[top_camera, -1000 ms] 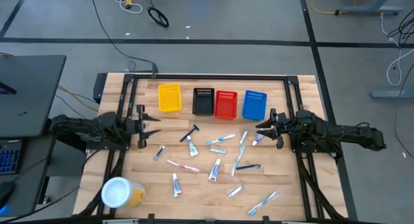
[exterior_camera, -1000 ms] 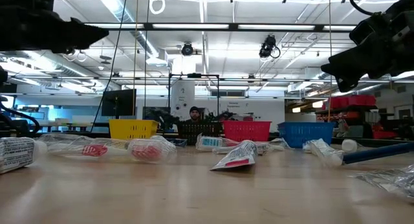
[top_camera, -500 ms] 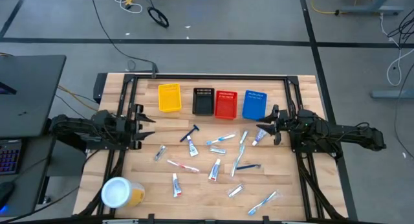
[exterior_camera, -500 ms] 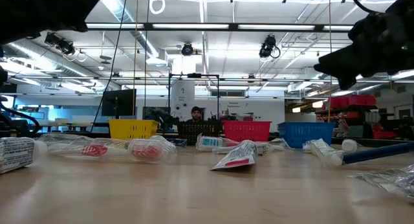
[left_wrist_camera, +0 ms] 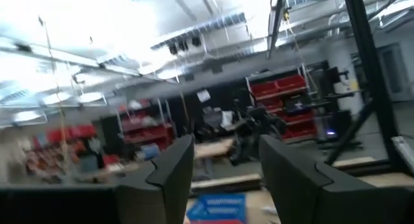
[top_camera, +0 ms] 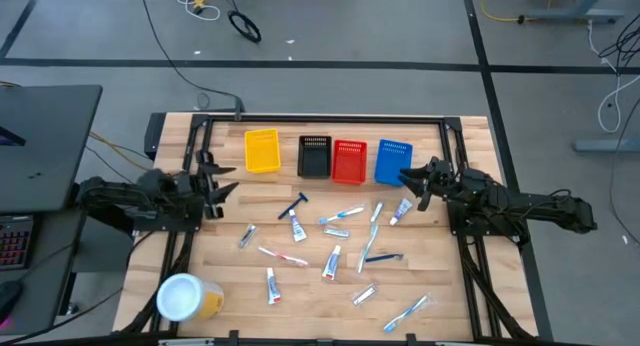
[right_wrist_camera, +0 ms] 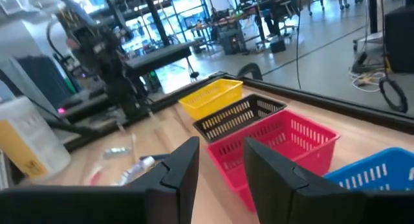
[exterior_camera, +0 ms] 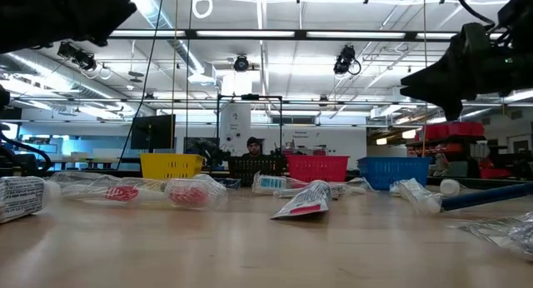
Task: Pick & Place Travel size toiletries
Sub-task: Put the blue shaver into the yellow basket
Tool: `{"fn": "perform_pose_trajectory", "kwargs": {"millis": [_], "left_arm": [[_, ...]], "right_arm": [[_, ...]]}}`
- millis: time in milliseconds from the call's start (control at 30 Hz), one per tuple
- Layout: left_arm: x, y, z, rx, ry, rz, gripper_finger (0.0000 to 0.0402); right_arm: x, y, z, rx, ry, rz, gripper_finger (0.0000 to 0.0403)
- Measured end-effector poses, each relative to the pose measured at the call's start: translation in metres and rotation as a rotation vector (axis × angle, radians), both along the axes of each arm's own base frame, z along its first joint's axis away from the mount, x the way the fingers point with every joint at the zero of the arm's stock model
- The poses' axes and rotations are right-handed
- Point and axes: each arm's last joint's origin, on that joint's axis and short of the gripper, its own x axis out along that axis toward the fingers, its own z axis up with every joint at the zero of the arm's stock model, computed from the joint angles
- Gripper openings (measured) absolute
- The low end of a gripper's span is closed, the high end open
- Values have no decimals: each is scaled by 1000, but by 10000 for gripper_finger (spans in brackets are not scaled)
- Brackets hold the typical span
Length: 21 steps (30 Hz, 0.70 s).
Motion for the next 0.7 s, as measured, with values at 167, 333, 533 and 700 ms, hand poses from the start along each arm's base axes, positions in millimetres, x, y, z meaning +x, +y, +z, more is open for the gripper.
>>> {"fn": "perform_pose_trajectory", "kwargs": {"millis": [167, 333, 533, 700], "left_arm": [[4, 0, -12, -180, 94, -59, 176], [8, 2, -24, -327, 189, 4, 176], [16, 3, -35, -445, 275, 69, 176], [27, 3, -45, -504, 358, 107, 175]], "right_arm": [[0, 0, -1, 18, 8, 3, 131], [0, -1, 1, -23, 0, -26, 131], [-2, -4, 8, -10, -86, -143, 131], [-1, -3, 10, -12, -106, -113, 131]]}}
